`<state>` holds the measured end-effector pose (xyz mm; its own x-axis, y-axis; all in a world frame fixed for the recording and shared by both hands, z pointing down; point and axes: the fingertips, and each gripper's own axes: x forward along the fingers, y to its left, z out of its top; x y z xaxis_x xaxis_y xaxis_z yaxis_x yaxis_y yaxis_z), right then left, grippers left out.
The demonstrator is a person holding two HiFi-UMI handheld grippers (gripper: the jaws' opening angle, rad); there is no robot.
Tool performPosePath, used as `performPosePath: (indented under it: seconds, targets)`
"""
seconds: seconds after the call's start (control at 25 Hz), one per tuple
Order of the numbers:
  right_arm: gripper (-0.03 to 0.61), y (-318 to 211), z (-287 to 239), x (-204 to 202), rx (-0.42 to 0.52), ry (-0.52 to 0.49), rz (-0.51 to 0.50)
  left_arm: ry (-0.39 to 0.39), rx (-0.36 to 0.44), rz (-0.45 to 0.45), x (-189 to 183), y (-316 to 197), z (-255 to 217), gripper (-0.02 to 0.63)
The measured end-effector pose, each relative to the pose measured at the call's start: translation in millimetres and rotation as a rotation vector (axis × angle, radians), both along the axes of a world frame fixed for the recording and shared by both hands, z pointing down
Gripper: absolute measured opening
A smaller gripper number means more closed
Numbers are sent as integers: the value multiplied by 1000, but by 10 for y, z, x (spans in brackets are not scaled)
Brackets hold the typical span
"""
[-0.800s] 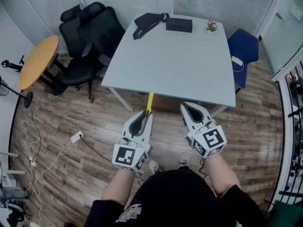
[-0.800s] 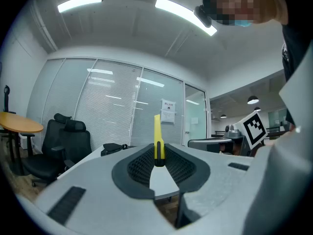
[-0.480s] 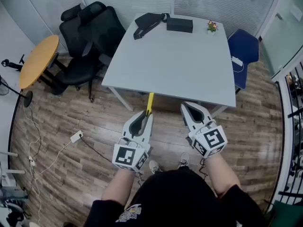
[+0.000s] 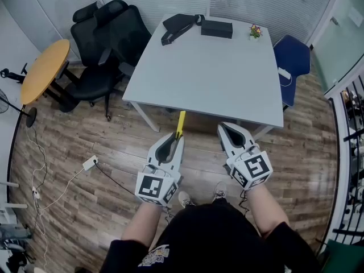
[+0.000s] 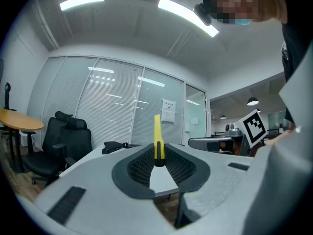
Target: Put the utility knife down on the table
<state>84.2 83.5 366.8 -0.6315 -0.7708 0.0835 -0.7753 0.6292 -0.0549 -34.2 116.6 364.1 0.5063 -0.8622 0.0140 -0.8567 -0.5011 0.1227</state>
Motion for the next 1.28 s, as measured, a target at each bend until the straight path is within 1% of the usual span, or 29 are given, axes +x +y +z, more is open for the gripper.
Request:
performPosePath:
  seconds: [0.24,0.6,0.8,1.04,1.28]
  targets:
    - [3,47,7,-159,1,-4,8,-1,2,12,-155,44,-3,66]
    - [3,173,8,-557,7,-10,23,4,1,24,-576,161,10,66]
    - [3,160,14,-706,4,-8,23,4,2,25,-736,151,17,66]
    - [3,46,54,-744,1,-7,23,14,-7,15,-794,54,73,66]
    - [3,-257,116,-663,-7,-15,20,9,-14,8,-713,-222,120,66]
